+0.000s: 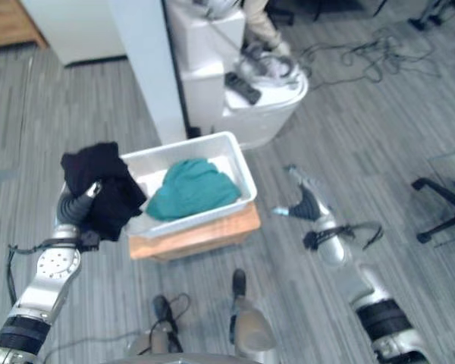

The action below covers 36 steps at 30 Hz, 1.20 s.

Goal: Tidy up the quilt and then pick up the clothes from the bed and put them into the laundry hamper.

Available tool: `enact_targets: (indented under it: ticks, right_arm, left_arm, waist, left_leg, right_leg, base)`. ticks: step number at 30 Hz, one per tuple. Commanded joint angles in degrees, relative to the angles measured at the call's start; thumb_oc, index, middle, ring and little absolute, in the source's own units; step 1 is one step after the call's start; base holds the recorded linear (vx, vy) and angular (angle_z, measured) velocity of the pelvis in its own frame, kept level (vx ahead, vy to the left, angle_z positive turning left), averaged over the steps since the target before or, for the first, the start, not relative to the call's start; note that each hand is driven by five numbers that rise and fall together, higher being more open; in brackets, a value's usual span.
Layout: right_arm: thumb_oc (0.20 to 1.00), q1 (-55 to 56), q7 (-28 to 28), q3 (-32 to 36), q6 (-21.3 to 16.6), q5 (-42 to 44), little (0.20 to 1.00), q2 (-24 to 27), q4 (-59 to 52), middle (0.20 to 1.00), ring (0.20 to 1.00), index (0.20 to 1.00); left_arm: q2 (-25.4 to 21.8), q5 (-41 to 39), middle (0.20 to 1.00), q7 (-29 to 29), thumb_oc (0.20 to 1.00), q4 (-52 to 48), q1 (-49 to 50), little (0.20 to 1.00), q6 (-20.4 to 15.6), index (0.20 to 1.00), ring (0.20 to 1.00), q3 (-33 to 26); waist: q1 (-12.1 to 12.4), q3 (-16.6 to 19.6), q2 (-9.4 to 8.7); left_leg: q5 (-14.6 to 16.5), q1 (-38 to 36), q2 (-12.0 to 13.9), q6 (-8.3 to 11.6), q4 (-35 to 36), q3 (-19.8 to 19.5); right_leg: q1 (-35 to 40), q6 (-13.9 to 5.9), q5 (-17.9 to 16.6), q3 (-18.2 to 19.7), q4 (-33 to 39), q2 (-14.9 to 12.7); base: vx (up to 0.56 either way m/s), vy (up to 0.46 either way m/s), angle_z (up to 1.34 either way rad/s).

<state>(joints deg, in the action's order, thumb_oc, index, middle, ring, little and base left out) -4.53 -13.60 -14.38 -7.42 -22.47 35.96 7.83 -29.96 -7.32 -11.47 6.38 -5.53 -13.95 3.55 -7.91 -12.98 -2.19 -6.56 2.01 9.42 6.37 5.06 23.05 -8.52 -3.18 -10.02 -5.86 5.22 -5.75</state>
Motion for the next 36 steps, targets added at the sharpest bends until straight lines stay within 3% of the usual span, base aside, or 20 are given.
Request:
enact_targets:
  ticks: [1,5,7,9,14,16,20,21,22,23,25,26,28,31,33,36]
  right_arm:
    - [1.000,-2.02,-0.80,1.08,-1.61,-0.60,1.000,0.55,-1.26,1.000,1.000,1.000]
    - [1.000,3.54,-0.20,0.51,-1.54,1.16,1.000,-1.45,0.76,1.000,1.000,1.000]
    - [1.000,4.19,-0.11,0.70,-1.50,1.21,1.000,-1.43,0.77,1.000,1.000,1.000]
    - [1.000,4.28,-0.16,-0.01,-1.18,1.38,1.000,-1.26,1.24,1.000,1.000,1.000]
    - [1.000,1.92,-1.28,-1.27,-0.29,1.04,1.000,-1.72,2.95,1.000,1.000,1.000]
    - [1.000,-1.67,-3.27,-2.71,0.70,1.41,1.000,-3.64,4.98,1.000,1.000,1.000]
    - [1.000,-4.48,-5.23,-4.24,1.37,1.12,1.000,-5.18,7.80,1.000,1.000,1.000]
    - [1.000,-5.04,-5.95,-4.74,1.60,1.08,1.000,-5.90,9.28,1.000,1.000,1.000]
    - [1.000,-5.05,-5.95,-4.75,1.59,1.08,1.000,-5.90,9.30,1.000,1.000,1.000]
    - [1.000,-5.52,-6.69,-5.60,2.05,1.83,1.000,-6.98,11.61,1.000,1.000,1.000]
    - [1.000,-5.30,-6.69,-5.79,2.36,1.74,1.000,-7.23,12.35,1.000,1.000,1.000]
    - [1.000,-4.02,-6.40,-6.37,3.28,0.90,1.000,-7.31,15.06,1.000,1.000,1.000]
    - [1.000,-3.37,-6.25,-6.49,3.53,0.85,1.000,-7.52,15.94,1.000,1.000,1.000]
    - [1.000,-0.86,-4.91,-6.17,4.09,0.64,1.000,-7.25,16.95,1.000,1.000,1.000]
    - [1.000,1.30,-3.86,-6.59,4.50,0.48,1.000,-7.22,18.41,1.000,1.000,1.000]
    - [1.000,1.79,-3.64,-7.53,4.95,-0.18,1.000,-7.87,22.44,1.000,1.000,1.000]
  left_arm:
    - [-0.51,0.38,0.200,-4.18,0.200,0.23,-8.36,0.200,-4.28,0.200,0.200,0.74]
    - [-1.30,5.87,0.200,-7.45,0.200,4.17,-16.95,0.200,-1.32,0.200,0.200,4.68]
    - [-1.28,6.96,0.200,-7.76,0.200,5.24,-17.88,0.200,-0.80,0.200,0.200,5.40]
    - [0.01,7.56,0.200,-7.79,0.200,11.89,-21.41,0.200,0.97,0.200,0.200,8.62]
    - [2.42,8.28,0.200,-6.44,0.200,17.36,-23.12,0.200,2.59,0.200,0.200,11.88]
    - [5.02,9.85,0.200,-6.95,0.200,21.91,-23.32,0.200,3.75,0.200,0.200,14.19]
    - [6.12,10.36,0.200,-8.43,0.200,26.00,-23.83,0.200,4.60,0.200,0.200,14.36]
    - [6.64,9.93,0.341,-9.34,0.341,27.52,-23.71,0.341,4.69,0.341,0.341,13.85]
    - [6.63,9.93,0.341,-9.34,0.341,27.52,-23.72,0.341,4.69,0.341,0.341,13.84]
    - [7.96,5.81,1.000,-9.51,1.000,30.14,-23.42,1.000,4.73,1.000,1.000,12.60]
    - [8.19,3.55,1.000,-9.13,1.000,29.26,-22.80,1.000,4.33,1.000,1.000,11.66]
    - [9.49,-5.59,1.000,-8.88,1.000,27.73,-19.78,1.000,2.18,1.000,1.000,7.98]
    - [9.83,-8.26,1.000,-8.57,1.000,27.08,-18.58,1.000,1.67,1.000,1.000,6.77]
    - [11.08,-19.38,1.000,-7.91,1.000,26.25,-14.57,1.000,-0.75,1.000,1.000,1.94]
    - [12.55,-29.33,1.000,-10.88,1.000,24.15,-13.24,1.000,-4.36,1.000,1.000,-3.10]
    - [12.66,-31.38,1.000,-11.09,1.000,21.16,-11.62,1.000,-5.83,1.000,1.000,-5.77]
  waist:
    - [-0.66,2.22,3.40]
    - [-4.62,2.82,4.28]
    - [-5.02,2.81,4.41]
    - [-6.96,2.21,4.79]
    - [-8.17,0.35,5.36]
    - [-8.64,-2.38,5.36]
    - [-8.31,-3.93,4.97]
    - [-8.07,-4.20,4.72]
    - [-8.07,-4.20,4.72]
    - [-7.60,-4.45,4.33]
    - [-7.33,-4.43,4.21]
    - [-6.27,-3.93,4.07]
    - [-6.16,-3.61,4.01]
    - [-5.46,-2.10,3.98]
    - [-4.64,-0.44,3.75]
    - [-3.71,0.52,3.46]
  left_leg:
    - [4.85,-3.38,2.25,1.27,-0.06,0.35]
    - [5.65,-4.81,1.90,1.32,-0.06,2.07]
    - [5.75,-4.97,1.82,1.34,-0.06,2.34]
    - [5.74,-4.56,1.64,1.38,-0.06,3.29]
    - [5.46,-3.16,1.24,1.34,-0.06,4.19]
    - [4.89,-1.39,1.07,1.22,-0.06,4.68]
    - [4.31,0.47,1.16,1.25,-0.06,4.94]
    - [4.11,1.00,1.32,1.33,-0.06,4.94]
    - [4.11,1.02,1.32,1.33,-0.06,4.94]
    - [3.69,1.55,1.69,1.51,-0.06,4.84]
    - [3.59,1.60,1.82,1.57,-0.06,4.75]
    - [3.50,1.29,2.19,1.75,-0.06,4.49]
    - [3.56,1.07,2.26,1.75,-0.06,4.33]
    - [3.76,-0.11,2.46,1.89,-0.06,3.81]
    - [4.01,-1.56,2.58,2.02,-0.06,3.13]
    - [4.42,-2.72,2.59,2.04,-0.06,2.15]
  right_leg:
    - [3.23,-6.94,7.77,-0.62,-0.22,-4.50]
    - [3.30,-7.36,7.87,0.63,-0.22,-4.43]
    - [3.27,-7.43,7.81,0.82,-0.22,-4.46]
    - [2.01,-7.68,7.17,2.01,-0.22,-4.49]
    - [-0.75,-7.87,6.24,3.67,-0.22,-4.57]
    - [-3.46,-7.87,5.20,4.72,-0.22,-4.68]
    - [-5.41,-7.90,4.47,4.97,-0.22,-4.58]
    - [-5.81,-7.83,4.33,4.84,-0.22,-4.56]
    - [-5.82,-7.83,4.33,4.84,-0.22,-4.56]
    - [-6.15,-7.65,4.24,4.66,-0.22,-4.38]
    - [-6.16,-7.54,4.22,4.49,-0.22,-4.30]
    - [-5.55,-7.26,4.52,3.65,-0.22,-4.23]
    - [-5.21,-7.15,4.76,3.46,-0.22,-4.16]
    - [-3.59,-6.77,5.54,2.77,-0.22,-3.92]
    - [-1.46,-6.51,6.27,1.97,-0.22,-3.78]
    - [0.63,-6.35,7.05,1.18,-0.22,-3.76]
  base:
    - [0.04,0.012,-0.16]
    - [0.06,0.029,-0.17]
    - [0.04,0.022,-0.15]
    - [-0.01,0.019,-0.26]
    - [-0.06,0.028,-0.30]
    - [-0.10,0.012,-0.18]
    - [-0.07,-0.010,-0.14]
    - [-0.06,-0.033,-0.06]
    - [-0.04,-0.042,-0.03]
    - [-0.03,-0.038,0.02]
    - [-0.01,-0.041,0.01]
    - [0.01,-0.031,-0.01]
    - [0.01,-0.026,0.02]
    - [0.06,-0.023,0.09]
    - [0.07,-0.036,0.13]
    - [0.05,-0.032,0.29]
